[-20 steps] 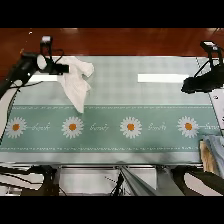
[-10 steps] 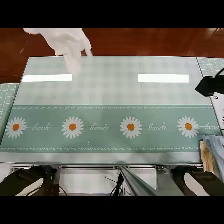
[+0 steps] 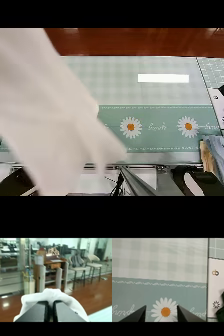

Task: Fold the shirts.

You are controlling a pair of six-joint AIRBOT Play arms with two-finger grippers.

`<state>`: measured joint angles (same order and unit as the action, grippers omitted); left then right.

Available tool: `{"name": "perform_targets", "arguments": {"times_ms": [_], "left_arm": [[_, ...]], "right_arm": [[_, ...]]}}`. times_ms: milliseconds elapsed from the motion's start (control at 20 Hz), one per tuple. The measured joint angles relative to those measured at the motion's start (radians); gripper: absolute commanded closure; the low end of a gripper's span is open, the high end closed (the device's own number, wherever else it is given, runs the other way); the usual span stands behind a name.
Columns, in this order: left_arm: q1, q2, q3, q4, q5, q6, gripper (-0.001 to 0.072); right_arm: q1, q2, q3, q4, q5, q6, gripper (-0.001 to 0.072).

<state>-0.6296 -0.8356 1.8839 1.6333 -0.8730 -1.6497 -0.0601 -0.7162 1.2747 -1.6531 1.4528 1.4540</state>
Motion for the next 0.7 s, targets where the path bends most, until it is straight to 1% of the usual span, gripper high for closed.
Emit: {"name": "perform_targets", "arguments": {"times_ms": [250,400,550,700], "left_arm": [[-0.067,-0.119,-0.003,-0.131,-0.076,-0.018,0.0682],[-0.137,-0.202,-0.003,-0.198,-0.082,-0.022,0.0682],[-0.211,-0.251,-0.003,-0.23,-0.079,-0.022,0.0682],[-0.251,-0.269,-0.003,-0.24,-0.081,-0.022,0.0682]], "right_arm": [[0.0,0.012,0.0,-0.024,-0.002,0.0,0.0269],[0.0,0.014,0.0,-0.029,-0.017,0.0,0.0269],[0.0,0.014,0.0,-0.032,-0.033,0.0,0.0269],[0.0,0.014,0.0,-0.033,-0.04,0.0,0.0269]]}}
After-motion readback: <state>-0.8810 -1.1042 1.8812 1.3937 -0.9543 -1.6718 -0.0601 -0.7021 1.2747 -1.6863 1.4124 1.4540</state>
